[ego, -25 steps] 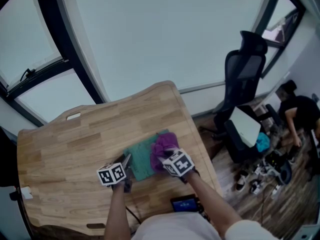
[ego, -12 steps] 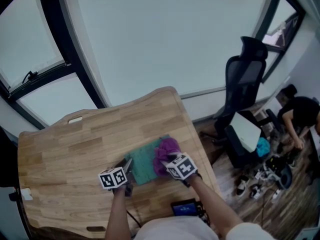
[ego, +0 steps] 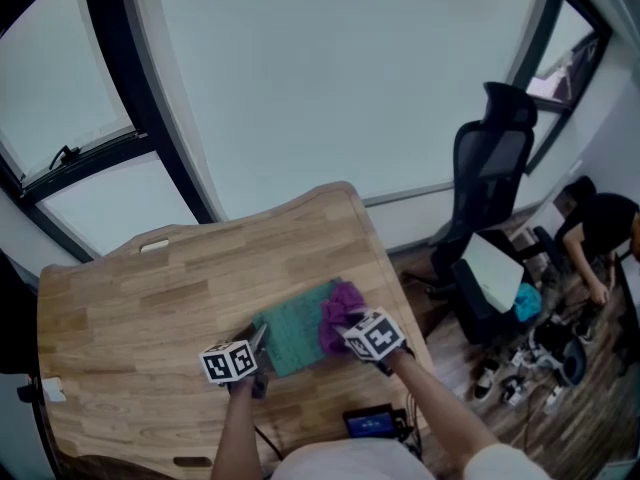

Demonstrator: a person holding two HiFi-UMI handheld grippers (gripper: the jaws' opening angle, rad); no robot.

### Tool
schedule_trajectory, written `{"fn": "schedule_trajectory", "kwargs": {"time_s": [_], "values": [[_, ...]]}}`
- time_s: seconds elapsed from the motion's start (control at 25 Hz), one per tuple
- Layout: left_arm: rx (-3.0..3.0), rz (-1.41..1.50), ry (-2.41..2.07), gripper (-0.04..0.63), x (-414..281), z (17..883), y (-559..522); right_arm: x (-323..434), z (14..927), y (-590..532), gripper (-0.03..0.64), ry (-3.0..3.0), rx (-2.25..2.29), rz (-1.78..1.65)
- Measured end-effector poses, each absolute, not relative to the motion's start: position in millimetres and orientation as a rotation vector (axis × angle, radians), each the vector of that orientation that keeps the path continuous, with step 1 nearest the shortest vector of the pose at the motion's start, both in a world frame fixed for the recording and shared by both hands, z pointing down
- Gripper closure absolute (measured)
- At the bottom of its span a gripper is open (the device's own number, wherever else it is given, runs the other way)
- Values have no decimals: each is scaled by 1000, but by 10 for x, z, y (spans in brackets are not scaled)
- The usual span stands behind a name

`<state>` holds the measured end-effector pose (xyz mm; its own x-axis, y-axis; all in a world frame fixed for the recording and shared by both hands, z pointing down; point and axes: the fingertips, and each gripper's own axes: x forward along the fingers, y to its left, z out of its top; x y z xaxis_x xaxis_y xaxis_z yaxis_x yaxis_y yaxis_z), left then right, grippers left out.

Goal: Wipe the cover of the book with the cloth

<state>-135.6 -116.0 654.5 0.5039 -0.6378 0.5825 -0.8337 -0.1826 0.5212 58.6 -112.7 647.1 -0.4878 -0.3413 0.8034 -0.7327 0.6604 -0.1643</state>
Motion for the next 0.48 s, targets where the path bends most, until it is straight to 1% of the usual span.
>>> {"fn": "schedule_trajectory", "kwargs": {"time_s": [0.48], "values": [[1905, 292, -1214, 456, -1364, 6542, -1169, 727, 6454, -1211, 537, -2039, 853, 627]]}}
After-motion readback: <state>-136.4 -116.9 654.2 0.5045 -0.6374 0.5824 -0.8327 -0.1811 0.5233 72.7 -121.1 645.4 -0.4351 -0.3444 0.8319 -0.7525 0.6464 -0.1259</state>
